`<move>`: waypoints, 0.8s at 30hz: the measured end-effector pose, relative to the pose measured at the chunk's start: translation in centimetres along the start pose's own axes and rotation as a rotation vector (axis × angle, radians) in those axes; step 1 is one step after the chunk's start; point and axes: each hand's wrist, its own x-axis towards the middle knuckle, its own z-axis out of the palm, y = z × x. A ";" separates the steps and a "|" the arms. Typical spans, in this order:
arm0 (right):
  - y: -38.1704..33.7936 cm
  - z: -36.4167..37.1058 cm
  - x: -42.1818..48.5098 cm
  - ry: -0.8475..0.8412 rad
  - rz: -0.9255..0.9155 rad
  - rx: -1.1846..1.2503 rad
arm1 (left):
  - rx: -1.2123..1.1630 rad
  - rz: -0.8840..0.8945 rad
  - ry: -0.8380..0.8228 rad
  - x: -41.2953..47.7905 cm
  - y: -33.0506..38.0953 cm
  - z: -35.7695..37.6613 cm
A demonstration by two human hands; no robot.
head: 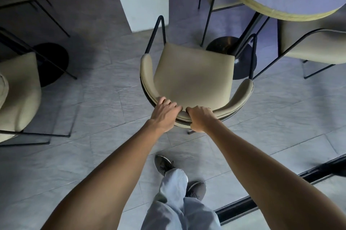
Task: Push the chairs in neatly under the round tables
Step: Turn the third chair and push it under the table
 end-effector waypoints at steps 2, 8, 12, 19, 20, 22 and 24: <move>0.4 -0.1 0.4 0.054 0.017 -0.005 | 0.004 -0.003 0.041 0.6 0.2 0.0; 0.3 1.5 -0.4 0.308 0.003 -0.012 | -0.008 0.042 0.032 1.1 -0.7 0.2; 1.2 1.9 -0.4 0.312 -0.047 -0.024 | -0.071 0.079 -0.016 1.8 -1.5 -0.1; 1.5 0.6 0.2 0.194 0.119 -0.002 | -0.124 0.151 -0.048 1.7 -2.3 -0.8; 0.9 0.4 0.5 0.183 0.166 0.012 | -0.128 0.169 -0.046 1.8 -2.6 -0.8; -0.3 0.3 1.2 0.172 0.243 0.028 | -0.122 0.190 -0.033 1.9 -3.3 -0.8; -1.2 0.3 1.6 0.175 0.282 0.044 | -0.120 0.219 -0.019 2.0 -4.3 -0.5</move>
